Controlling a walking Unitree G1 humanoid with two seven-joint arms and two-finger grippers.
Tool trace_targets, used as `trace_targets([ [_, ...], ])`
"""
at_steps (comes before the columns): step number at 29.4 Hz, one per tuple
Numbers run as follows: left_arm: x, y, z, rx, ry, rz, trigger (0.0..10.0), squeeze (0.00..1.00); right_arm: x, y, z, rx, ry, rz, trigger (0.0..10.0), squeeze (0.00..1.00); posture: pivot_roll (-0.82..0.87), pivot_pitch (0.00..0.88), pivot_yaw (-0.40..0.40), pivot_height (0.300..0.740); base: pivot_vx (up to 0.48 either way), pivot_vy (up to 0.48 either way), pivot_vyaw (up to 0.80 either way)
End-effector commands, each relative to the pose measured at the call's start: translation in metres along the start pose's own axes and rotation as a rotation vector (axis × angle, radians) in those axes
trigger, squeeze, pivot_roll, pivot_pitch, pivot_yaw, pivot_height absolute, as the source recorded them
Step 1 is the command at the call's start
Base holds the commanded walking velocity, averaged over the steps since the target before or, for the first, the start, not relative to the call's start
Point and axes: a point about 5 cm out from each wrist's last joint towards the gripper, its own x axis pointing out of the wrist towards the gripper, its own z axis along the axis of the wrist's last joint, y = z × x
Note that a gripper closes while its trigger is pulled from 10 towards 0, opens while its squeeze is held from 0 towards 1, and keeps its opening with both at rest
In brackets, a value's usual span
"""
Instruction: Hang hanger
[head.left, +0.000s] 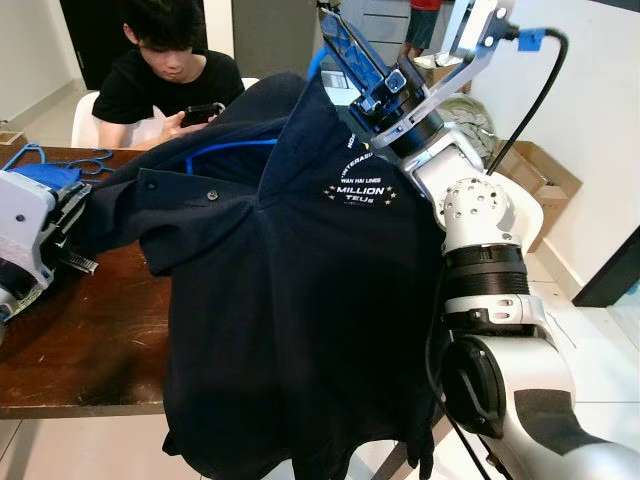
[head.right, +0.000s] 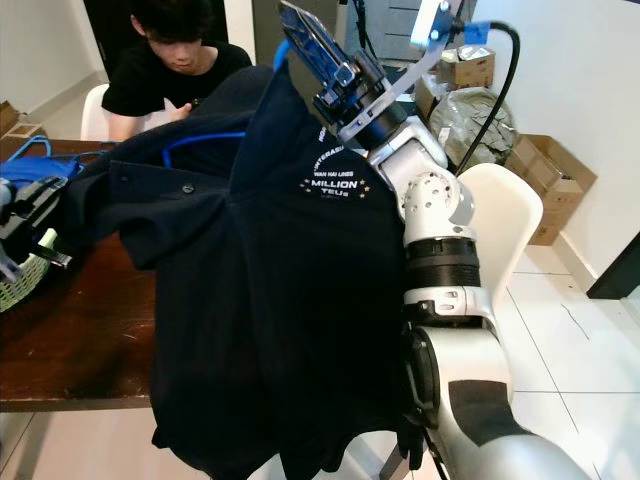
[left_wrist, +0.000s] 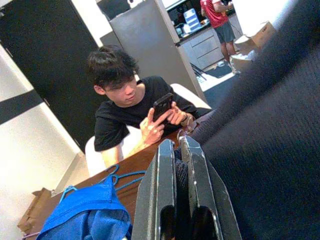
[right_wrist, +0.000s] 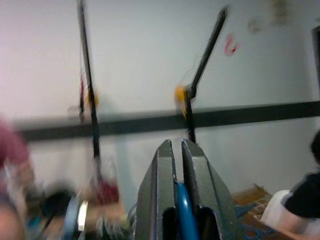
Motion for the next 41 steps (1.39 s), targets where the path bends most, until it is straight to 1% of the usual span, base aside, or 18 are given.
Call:
trace_targets([
  [1,0.001,-0.002,-0.002,-0.001,0.004,0.003,10.0,0.0,0.005,0.015,-0.013,-0.065,0.098,0.073,0.0,0.0,0.16,0.0,-0.062,0.735,0.0,0.0,0.0],
  [3,0.002,-0.001,-0.003,0.011,0.005,0.009,10.0,0.0,0.005,0.03,-0.03,-0.093,0.189,0.14,0.0,0.0,0.16,0.0,-0.06,0.735,0.0,0.0,0.0],
  [5,0.002,-0.001,-0.003,0.011,0.005,0.009,10.0,0.0,0.005,0.03,-0.03,-0.093,0.189,0.14,0.0,0.0,0.16,0.0,-0.06,0.735,0.0,0.0,0.0],
  [7,0.003,0.0,-0.002,0.018,0.002,0.012,10.0,0.0,0.007,0.046,-0.04,-0.074,0.215,0.212,0.0,0.0,0.16,0.0,-0.06,0.735,0.0,0.0,0.0],
  [8,0.003,0.0,-0.002,0.018,0.002,0.012,10.0,0.0,0.007,0.046,-0.04,-0.074,0.215,0.212,0.0,0.0,0.16,0.0,-0.06,0.735,0.0,0.0,0.0],
  [9,0.003,0.0,-0.002,0.025,0.002,0.011,10.0,0.0,0.01,0.051,-0.041,-0.053,0.2,0.228,0.0,0.0,0.16,0.002,-0.057,0.735,0.0,0.0,0.0],
  [11,0.003,-0.001,-0.002,0.04,0.006,0.005,10.0,0.0,0.015,0.052,-0.027,0.035,0.081,0.211,0.0,0.0,0.16,0.002,-0.056,0.735,0.0,0.0,0.0],
  [12,0.003,-0.001,-0.002,0.04,0.006,0.005,10.0,0.0,0.015,0.052,-0.027,0.035,0.081,0.211,0.0,0.0,0.16,0.002,-0.056,0.735,0.0,0.0,0.0],
  [14,0.003,-0.001,-0.002,0.045,0.01,0.002,10.0,0.0,0.016,0.044,-0.008,0.114,-0.048,0.161,0.0,0.0,0.16,0.002,-0.055,0.735,0.0,0.0,0.0],
  [15,0.003,-0.001,-0.002,0.045,0.01,0.002,10.0,0.0,0.016,0.044,-0.008,0.114,-0.048,0.161,0.0,0.0,0.16,0.002,-0.055,0.735,0.0,0.0,0.0],
  [17,0.003,-0.001,-0.003,0.046,0.014,0.003,10.0,0.0,0.012,0.034,0.008,0.175,-0.152,0.114,0.0,0.0,0.16,0.002,-0.055,0.735,0.0,0.0,0.0],
  [19,0.003,-0.001,-0.003,0.046,0.014,0.003,10.0,0.0,0.012,0.034,0.008,0.175,-0.152,0.114,0.0,0.0,0.16,0.002,-0.055,0.735,0.0,0.0,0.0],
  [20,0.002,0.001,-0.004,0.051,0.019,0.008,10.0,0.0,0.003,0.02,0.022,0.203,-0.232,0.048,0.0,0.0,0.16,0.002,-0.057,0.735,0.0,0.0,0.0],
  [29,0.0,0.004,-0.006,0.061,0.027,0.011,10.0,0.0,-0.015,-0.005,0.04,0.229,-0.353,-0.138,0.0,0.0,0.16,0.003,-0.058,0.735,0.0,0.0,0.0],
  [33,-0.002,0.005,-0.005,0.064,0.026,0.012,10.0,0.0,-0.025,-0.019,0.047,0.199,-0.354,-0.224,0.0,0.0,0.16,0.005,-0.056,0.735,0.0,0.0,0.0],
  [35,-0.002,0.005,-0.005,0.065,0.026,0.012,10.0,0.0,-0.027,-0.022,0.048,0.201,-0.362,-0.238,0.0,0.0,0.16,0.005,-0.056,0.735,0.0,0.0,0.0],
  [36,-0.003,0.006,-0.006,0.067,0.028,0.013,10.0,0.0,-0.033,-0.027,0.053,0.214,-0.392,-0.261,0.0,0.0,0.16,0.005,-0.056,0.735,0.0,0.0,0.0],
  [41,-0.005,0.008,-0.007,0.069,0.034,0.019,10.0,0.0,-0.038,-0.029,0.06,0.232,-0.42,-0.256,0.0,0.0,0.16,0.006,-0.058,0.735,0.0,0.0,0.0],
])
